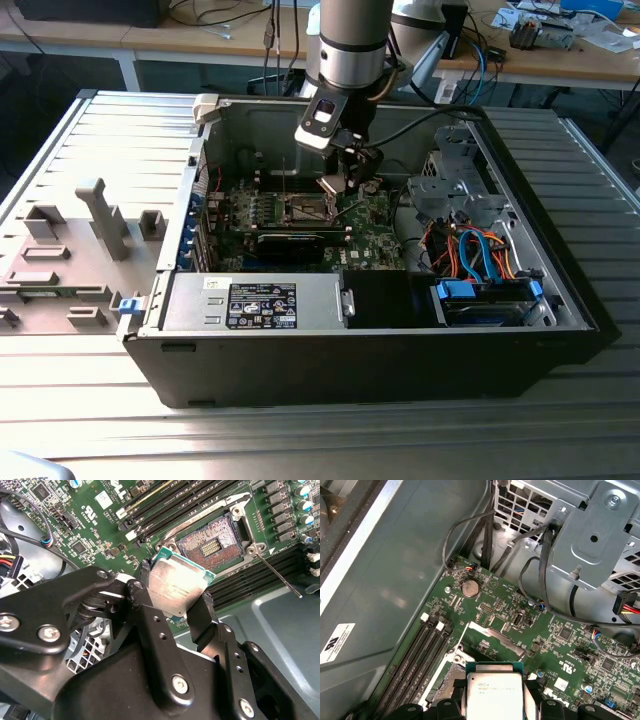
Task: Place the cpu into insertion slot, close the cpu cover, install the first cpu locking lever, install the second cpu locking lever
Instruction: 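Place the cpu into insertion slot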
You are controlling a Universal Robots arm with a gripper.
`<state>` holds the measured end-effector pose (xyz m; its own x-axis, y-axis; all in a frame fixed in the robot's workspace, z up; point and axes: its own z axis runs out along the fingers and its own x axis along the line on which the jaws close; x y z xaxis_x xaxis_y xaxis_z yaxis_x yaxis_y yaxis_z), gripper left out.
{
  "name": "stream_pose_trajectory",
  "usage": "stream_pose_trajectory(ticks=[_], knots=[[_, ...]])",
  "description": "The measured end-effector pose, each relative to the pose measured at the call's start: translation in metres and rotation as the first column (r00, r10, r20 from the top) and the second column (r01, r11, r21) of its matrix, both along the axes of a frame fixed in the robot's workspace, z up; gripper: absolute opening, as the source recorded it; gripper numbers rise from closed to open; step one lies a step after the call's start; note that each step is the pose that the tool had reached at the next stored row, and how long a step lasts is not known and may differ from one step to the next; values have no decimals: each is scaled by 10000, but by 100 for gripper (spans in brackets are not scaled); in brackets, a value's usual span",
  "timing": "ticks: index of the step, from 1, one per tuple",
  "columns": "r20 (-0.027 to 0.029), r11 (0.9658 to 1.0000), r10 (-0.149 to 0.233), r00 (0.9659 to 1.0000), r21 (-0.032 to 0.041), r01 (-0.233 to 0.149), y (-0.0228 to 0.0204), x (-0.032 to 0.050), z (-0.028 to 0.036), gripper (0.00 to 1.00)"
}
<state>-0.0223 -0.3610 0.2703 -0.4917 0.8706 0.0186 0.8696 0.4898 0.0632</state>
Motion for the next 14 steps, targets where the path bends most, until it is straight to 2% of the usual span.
stream_pose_trajectory(ticks=[14], knots=[[0,9998,-190,9998,0,190,0,0,-4,54]])
